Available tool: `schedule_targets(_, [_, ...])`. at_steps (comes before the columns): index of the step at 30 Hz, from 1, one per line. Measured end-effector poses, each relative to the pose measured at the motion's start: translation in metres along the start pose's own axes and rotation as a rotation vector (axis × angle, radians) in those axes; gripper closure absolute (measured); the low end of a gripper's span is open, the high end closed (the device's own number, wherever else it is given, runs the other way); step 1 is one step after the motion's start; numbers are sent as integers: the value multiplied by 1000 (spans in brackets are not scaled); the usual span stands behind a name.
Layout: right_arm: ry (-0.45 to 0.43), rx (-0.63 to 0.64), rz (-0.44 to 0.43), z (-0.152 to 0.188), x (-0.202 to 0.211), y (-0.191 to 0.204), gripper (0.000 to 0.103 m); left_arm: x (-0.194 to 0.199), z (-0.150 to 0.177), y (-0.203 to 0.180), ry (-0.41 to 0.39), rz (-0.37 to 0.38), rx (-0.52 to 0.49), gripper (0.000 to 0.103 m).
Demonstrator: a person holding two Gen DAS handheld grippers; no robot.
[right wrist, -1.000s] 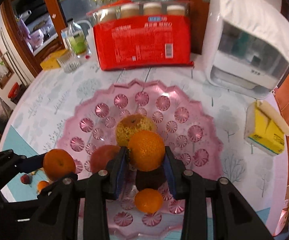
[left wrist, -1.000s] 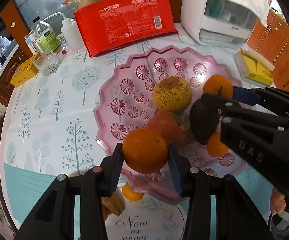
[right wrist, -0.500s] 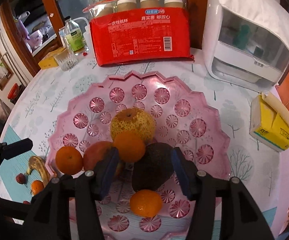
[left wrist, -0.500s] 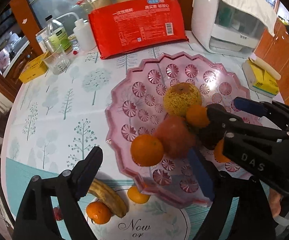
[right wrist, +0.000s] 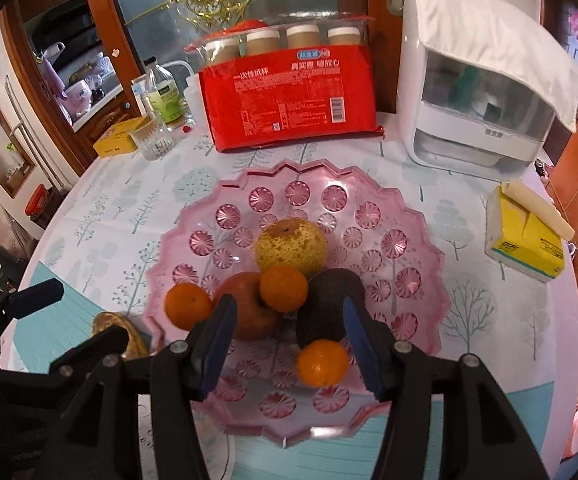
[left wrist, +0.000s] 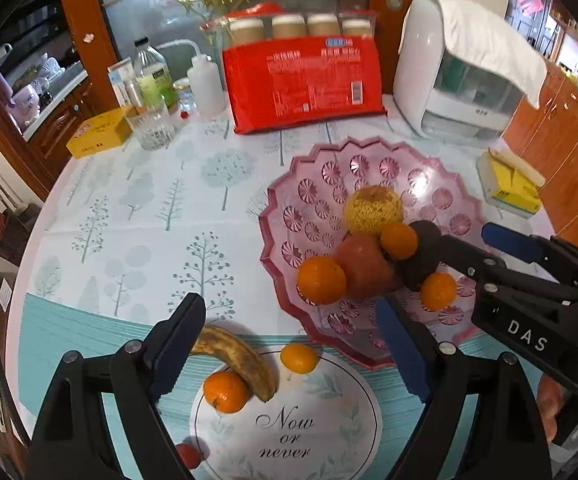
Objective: Organize fruits
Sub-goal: 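Withdraw both tools from the bowl back toward the banana on the plate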
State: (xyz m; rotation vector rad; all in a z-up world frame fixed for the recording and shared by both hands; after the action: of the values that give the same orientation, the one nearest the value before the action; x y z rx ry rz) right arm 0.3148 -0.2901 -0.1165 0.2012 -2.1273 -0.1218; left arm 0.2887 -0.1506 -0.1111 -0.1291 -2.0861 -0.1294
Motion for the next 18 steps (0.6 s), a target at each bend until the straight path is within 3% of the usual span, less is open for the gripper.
schedule_targets(10, [-58,-4,9,8,42,18,47,58,7,24,-84,-22,30,17])
schedule_targets(18, [-104,-20,26,16,78,38,47,107,17,66,-163,-36,63,16])
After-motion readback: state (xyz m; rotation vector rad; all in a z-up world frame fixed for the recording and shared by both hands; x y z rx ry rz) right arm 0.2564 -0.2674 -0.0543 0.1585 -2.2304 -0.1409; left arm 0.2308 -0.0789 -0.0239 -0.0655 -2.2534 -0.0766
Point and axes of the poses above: each gripper's, at about its wrist camera, not at the fingertips, and x roughly against the way its jaws point, y to its left, z to its underside, the point moved 9 cm from there along -x, roughly the way its jaws point, and after that the axes turned 4 degrees about -x, right-handed, at the moved point
